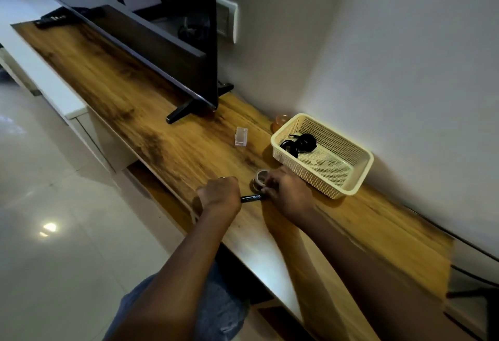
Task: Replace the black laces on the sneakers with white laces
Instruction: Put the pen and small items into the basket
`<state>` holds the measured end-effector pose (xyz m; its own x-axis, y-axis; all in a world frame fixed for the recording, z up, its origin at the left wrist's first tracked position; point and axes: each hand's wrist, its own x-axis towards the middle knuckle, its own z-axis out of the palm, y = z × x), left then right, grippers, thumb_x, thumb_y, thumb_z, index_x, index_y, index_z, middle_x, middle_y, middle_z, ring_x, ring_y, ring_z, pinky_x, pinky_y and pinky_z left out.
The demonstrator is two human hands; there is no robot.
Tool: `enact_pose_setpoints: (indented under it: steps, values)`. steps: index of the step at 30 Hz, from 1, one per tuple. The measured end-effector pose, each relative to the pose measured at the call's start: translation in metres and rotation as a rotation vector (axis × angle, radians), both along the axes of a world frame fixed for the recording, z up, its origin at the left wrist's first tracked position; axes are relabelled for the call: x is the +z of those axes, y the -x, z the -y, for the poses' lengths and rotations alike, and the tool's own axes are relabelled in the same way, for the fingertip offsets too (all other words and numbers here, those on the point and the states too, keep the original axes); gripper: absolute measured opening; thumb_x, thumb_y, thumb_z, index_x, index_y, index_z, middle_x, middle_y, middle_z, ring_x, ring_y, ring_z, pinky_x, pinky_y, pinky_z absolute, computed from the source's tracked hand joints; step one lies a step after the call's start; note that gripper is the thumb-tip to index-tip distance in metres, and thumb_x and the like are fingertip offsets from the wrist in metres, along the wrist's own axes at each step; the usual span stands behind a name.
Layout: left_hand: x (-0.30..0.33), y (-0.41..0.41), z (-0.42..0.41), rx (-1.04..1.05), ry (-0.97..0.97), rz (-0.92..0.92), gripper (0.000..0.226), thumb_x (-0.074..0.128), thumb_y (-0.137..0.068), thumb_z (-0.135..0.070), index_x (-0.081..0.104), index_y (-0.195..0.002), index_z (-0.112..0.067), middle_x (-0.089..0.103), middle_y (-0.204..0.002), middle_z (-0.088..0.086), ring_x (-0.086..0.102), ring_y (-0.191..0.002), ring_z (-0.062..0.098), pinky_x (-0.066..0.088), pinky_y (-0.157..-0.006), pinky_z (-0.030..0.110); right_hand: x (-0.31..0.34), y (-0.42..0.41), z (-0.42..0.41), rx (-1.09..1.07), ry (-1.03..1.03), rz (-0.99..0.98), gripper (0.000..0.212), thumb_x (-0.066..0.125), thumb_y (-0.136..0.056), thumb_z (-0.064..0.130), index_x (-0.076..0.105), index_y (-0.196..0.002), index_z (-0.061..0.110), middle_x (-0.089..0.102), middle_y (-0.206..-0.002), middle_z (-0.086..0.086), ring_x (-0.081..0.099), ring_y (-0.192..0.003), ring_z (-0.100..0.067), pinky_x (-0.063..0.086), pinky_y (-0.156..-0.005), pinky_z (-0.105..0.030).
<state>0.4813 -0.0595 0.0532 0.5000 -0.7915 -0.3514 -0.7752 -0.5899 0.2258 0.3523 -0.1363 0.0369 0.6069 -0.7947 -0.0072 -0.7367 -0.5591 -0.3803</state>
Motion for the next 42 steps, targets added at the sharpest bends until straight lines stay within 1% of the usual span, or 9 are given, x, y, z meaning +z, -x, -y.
enact_pose_setpoints:
  steps: [6, 11, 14, 19, 27, 31, 34, 37, 42]
  values:
    - [0.009, 0.006, 0.01, 0.096, 0.263, -0.116, 0.014, 0.061, -0.091, -0.019, 0.066, -0.1, -0.028, 0.066, -0.106, -0.003, 0.06, -0.102, 0.02, 0.046, -0.085, 0.034, 0.03, 0.047, 0.025, -0.353, 0.271, 0.348, 0.021, 0.069, -0.086, 0.026, 0.068, -0.102, 0.012, 0.064, -0.11, -0.008, 0.048, -0.108, -0.028, 0.037, -0.087, -0.04]
    - [0.016, 0.022, 0.018, 0.102, 0.42, -0.284, 0.011, 0.067, -0.087, -0.02, 0.065, -0.088, -0.03, 0.068, -0.092, -0.008, 0.063, -0.09, 0.015, 0.051, -0.082, 0.038, 0.02, 0.09, 0.058, -0.463, 0.151, 0.177, 0.016, 0.069, -0.084, 0.032, 0.072, -0.094, 0.019, 0.068, -0.108, -0.01, 0.049, -0.116, -0.037, 0.036, -0.094, -0.046]
    - [0.019, 0.033, 0.024, 0.089, 0.472, -0.281, 0.012, 0.069, -0.086, -0.02, 0.065, -0.09, -0.03, 0.068, -0.092, -0.009, 0.062, -0.09, 0.014, 0.051, -0.083, 0.038, 0.015, 0.094, 0.058, -0.46, 0.021, 0.011, 0.024, 0.057, -0.092, 0.036, 0.072, -0.102, 0.02, 0.063, -0.112, -0.011, 0.033, -0.129, -0.031, 0.026, -0.098, -0.047]
    - [0.021, 0.045, 0.028, 0.062, 0.471, -0.26, 0.014, 0.068, -0.087, -0.021, 0.065, -0.096, -0.031, 0.068, -0.099, -0.009, 0.061, -0.095, 0.013, 0.051, -0.085, 0.039, 0.006, 0.094, 0.063, -0.385, -0.005, -0.075, 0.055, 0.026, -0.096, 0.052, 0.074, -0.088, 0.027, 0.06, -0.073, 0.002, 0.042, -0.118, -0.032, 0.03, -0.098, -0.056]
    - [0.025, 0.052, 0.029, 0.054, 0.469, -0.225, 0.014, 0.067, -0.088, -0.022, 0.065, -0.099, -0.03, 0.067, -0.104, -0.007, 0.06, -0.1, 0.014, 0.049, -0.086, 0.04, 0.015, 0.095, 0.059, -0.333, 0.057, -0.253, 0.05, 0.025, -0.102, 0.047, 0.069, -0.102, 0.023, 0.064, -0.108, -0.002, 0.026, -0.131, -0.027, 0.024, -0.096, -0.048]
    - [0.027, 0.053, 0.03, 0.049, 0.485, -0.224, 0.014, 0.066, -0.089, -0.023, 0.066, -0.101, -0.03, 0.068, -0.106, -0.007, 0.06, -0.101, 0.014, 0.049, -0.086, 0.039, 0.019, 0.096, 0.054, -0.389, 0.103, -0.113, 0.029, 0.043, -0.099, 0.037, 0.065, -0.112, 0.023, 0.063, -0.118, -0.003, 0.028, -0.131, -0.028, 0.023, -0.097, -0.046]
    - [0.029, 0.055, 0.031, 0.04, 0.5, -0.224, 0.014, 0.066, -0.089, -0.024, 0.066, -0.102, -0.029, 0.069, -0.106, -0.007, 0.061, -0.1, 0.014, 0.049, -0.085, 0.038, 0.025, 0.095, 0.047, -0.505, 0.195, 0.215, 0.025, 0.056, -0.09, 0.017, 0.063, -0.114, 0.02, 0.063, -0.117, -0.004, 0.036, -0.123, -0.026, 0.024, -0.095, -0.045]
    - [0.031, 0.057, 0.032, 0.027, 0.539, -0.222, 0.014, 0.067, -0.089, -0.024, 0.067, -0.102, -0.029, 0.069, -0.105, -0.006, 0.061, -0.1, 0.015, 0.049, -0.085, 0.038, 0.033, 0.092, 0.037, -0.394, 0.197, 0.397, 0.033, 0.048, -0.083, 0.021, 0.065, -0.111, 0.02, 0.062, -0.113, 0.004, 0.04, -0.118, -0.022, 0.025, -0.099, -0.044]
    - [0.038, 0.064, 0.034, -0.038, 0.6, -0.185, 0.014, 0.062, -0.092, -0.027, 0.064, -0.105, -0.032, 0.066, -0.111, -0.007, 0.051, -0.107, 0.015, 0.04, -0.086, 0.036, 0.026, 0.089, 0.029, -0.028, 0.448, 0.084, 0.026, 0.056, -0.083, 0.028, 0.071, -0.102, 0.019, 0.07, -0.098, 0.003, 0.055, -0.105, -0.027, 0.033, -0.083, -0.047]
